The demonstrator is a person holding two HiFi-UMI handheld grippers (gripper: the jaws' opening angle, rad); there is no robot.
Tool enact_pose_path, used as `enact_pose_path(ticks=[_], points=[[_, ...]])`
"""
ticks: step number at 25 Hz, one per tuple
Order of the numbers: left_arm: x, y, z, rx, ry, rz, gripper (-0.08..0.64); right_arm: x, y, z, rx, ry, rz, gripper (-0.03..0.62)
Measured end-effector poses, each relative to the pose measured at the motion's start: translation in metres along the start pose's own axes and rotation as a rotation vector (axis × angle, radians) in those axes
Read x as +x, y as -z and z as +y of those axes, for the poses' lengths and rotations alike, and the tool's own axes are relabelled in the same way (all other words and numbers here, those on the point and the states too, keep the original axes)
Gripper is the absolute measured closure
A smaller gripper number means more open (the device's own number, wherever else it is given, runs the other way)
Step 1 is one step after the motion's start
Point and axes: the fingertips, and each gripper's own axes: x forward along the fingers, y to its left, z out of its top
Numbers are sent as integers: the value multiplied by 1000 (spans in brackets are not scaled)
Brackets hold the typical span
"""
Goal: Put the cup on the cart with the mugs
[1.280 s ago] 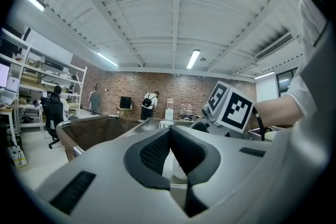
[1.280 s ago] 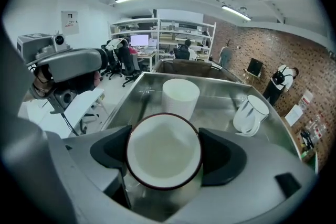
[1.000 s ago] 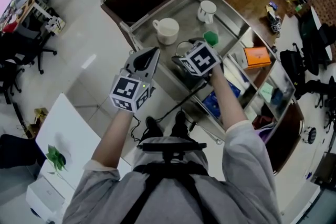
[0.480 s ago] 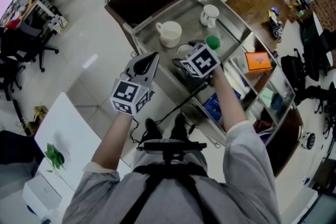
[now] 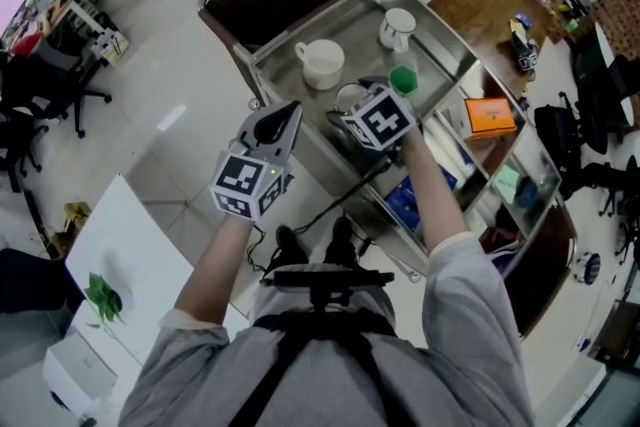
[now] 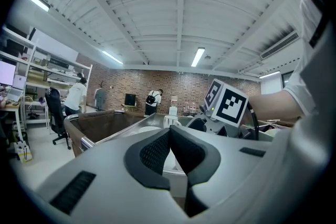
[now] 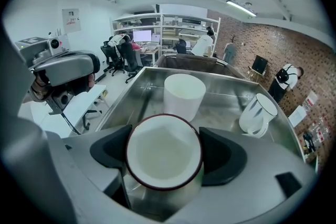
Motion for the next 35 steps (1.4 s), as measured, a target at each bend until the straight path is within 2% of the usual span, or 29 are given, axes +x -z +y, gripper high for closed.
enact_pose_path(ticks=[4,7,12,16,23,24,27,29,34,35], points=[[-4,-2,-1,0,-2,-7,557,-1,0,1,-3,3,-10,181],[-8,-4,-1,3,-5,-12,557,-6,-4,-2,-24,33,-22,152],[-16,-6,-2,8,-10,-19,557,-20,-13,-3,-35,63,-55,152],[-22,-10,-2,14,-12,-26,557,-37,-22,-9,-21,113,-118,152],[-38,-10,2,20,-24,-31,557,-71,-36,7,12,140,-259,160],[-40,-10,3,21,-28,-33,557,-77,-36,9,31,152,-283,188],[-47,-9,5,24,-36,-38,557,-97,-37,14,105,200,-370,374],[-53,-9,7,28,-42,-36,557,-109,-37,20,154,205,-431,415],[-69,-1,13,30,-68,-22,557,-131,-32,41,257,219,-570,568],[-73,1,14,29,-75,-19,557,-132,-30,45,275,223,-590,579]])
